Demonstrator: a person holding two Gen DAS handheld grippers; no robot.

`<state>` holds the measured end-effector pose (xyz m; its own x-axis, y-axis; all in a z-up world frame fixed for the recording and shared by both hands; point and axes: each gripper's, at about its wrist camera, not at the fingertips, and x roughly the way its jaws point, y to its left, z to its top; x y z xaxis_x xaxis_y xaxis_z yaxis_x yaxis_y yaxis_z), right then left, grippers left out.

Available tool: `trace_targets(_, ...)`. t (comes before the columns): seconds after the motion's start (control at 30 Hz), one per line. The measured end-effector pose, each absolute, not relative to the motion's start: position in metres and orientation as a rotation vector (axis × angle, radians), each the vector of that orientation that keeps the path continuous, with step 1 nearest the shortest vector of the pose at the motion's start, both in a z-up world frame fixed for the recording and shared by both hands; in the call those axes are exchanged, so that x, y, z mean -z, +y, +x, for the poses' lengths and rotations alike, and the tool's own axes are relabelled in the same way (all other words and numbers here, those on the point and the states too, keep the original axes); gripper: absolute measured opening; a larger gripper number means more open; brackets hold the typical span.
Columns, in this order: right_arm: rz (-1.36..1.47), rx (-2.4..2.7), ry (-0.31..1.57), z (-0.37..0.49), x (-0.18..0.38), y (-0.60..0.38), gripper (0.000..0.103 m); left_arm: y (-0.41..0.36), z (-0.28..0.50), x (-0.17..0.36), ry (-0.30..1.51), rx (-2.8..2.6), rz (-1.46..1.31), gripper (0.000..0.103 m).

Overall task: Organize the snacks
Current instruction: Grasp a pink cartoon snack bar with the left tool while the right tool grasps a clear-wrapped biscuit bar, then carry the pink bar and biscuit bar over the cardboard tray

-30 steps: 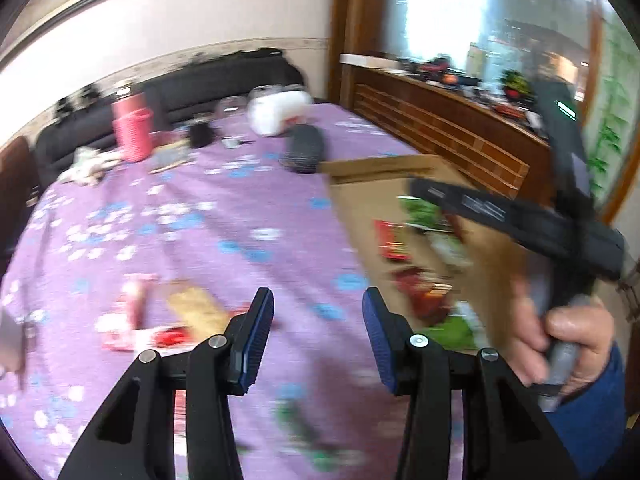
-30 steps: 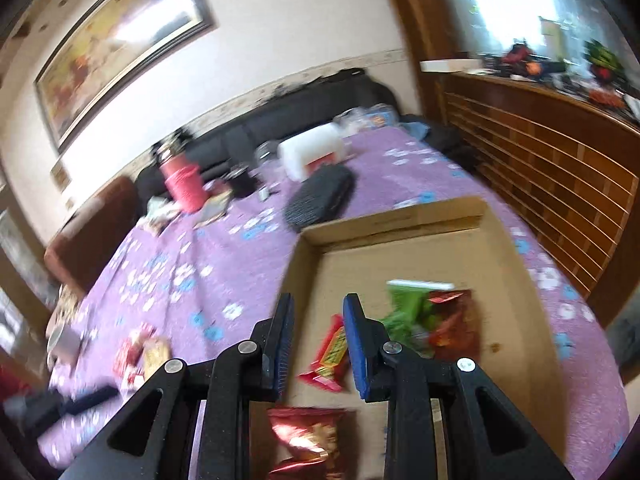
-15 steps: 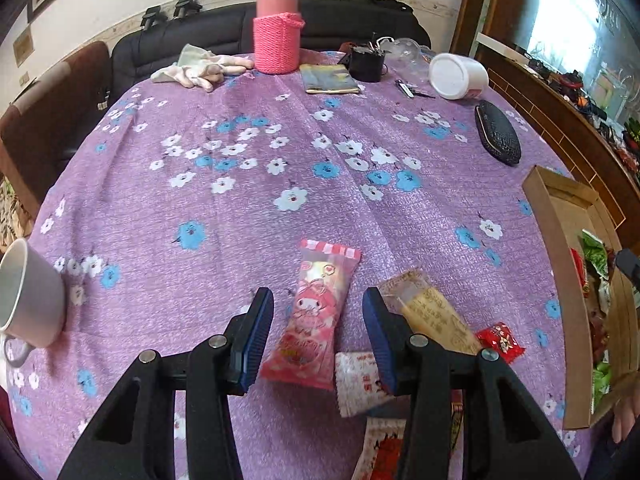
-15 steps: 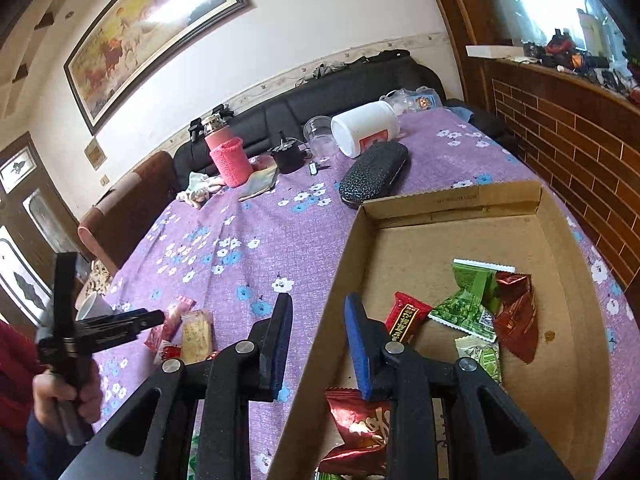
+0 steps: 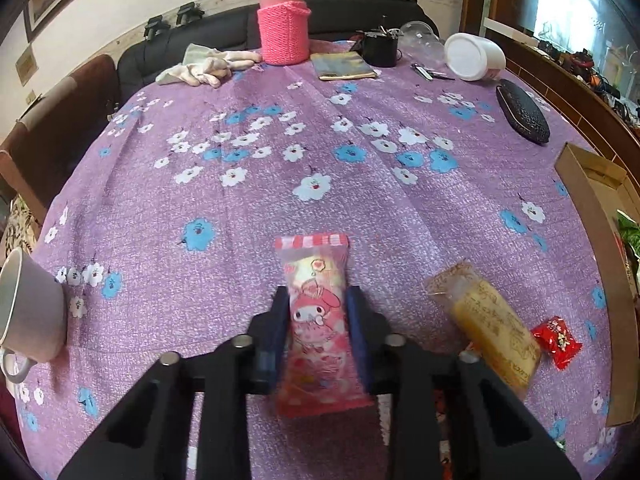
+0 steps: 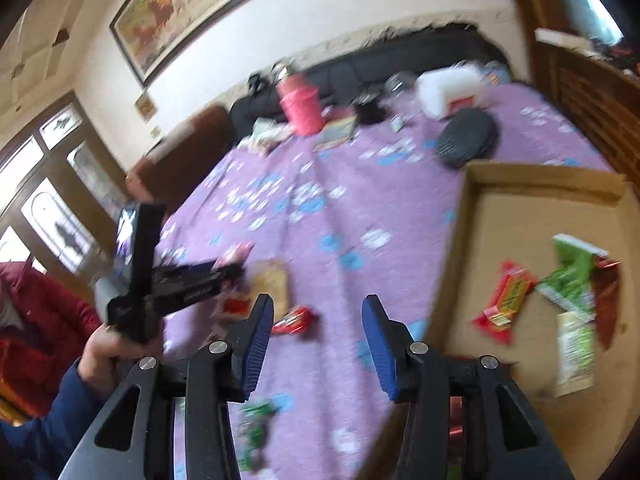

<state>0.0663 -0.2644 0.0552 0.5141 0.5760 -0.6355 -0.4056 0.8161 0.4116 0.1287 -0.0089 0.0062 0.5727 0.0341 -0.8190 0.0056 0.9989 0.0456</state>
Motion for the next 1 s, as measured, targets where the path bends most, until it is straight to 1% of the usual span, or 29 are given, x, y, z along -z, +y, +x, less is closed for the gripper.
trace_targets(0.1,0.141,-0.614,0.884,0.066,-0.059,-0.226,0.05,-0.006,0.128,-0.008,0.966,-0.005,0.021,0.024)
trace_targets(0.2,0.119,-0.636,0.916,0.074,-0.059,-0.198,0.05,-0.003,0.126,-0.01,0.969,0.008,-0.003,0.024)
trace_targets(0.3,0.047,-0.596,0.941,0.09,-0.051,-0.17,0.05,0.0,0.125,-0.009,0.971,0.002,-0.006,0.024)
trace_targets(0.43,0.037,-0.571,1.007,0.112,-0.032,-0.159,0.05,0.004,0.125,-0.009,0.968,-0.014,-0.002,0.024)
trace_targets(0.63,-0.011,-0.543,1.068,0.118,-0.005,-0.15,0.05,0.0,0.124,-0.008,0.964,-0.022,0.022,0.024)
trace_targets(0.67,0.003,-0.548,1.055,0.117,-0.004,-0.152,0.05,0.0,0.124,-0.008,0.963,-0.023,0.025,0.024)
trace_targets(0.73,-0.005,-0.525,1.041,0.117,-0.002,-0.154,0.037,-0.001,0.124,-0.008,0.961,-0.025,0.028,0.024)
trace_targets(1.0,0.047,-0.524,0.941,0.103,-0.019,-0.169,0.036,-0.006,0.119,-0.013,0.932,0.013,0.005,0.024)
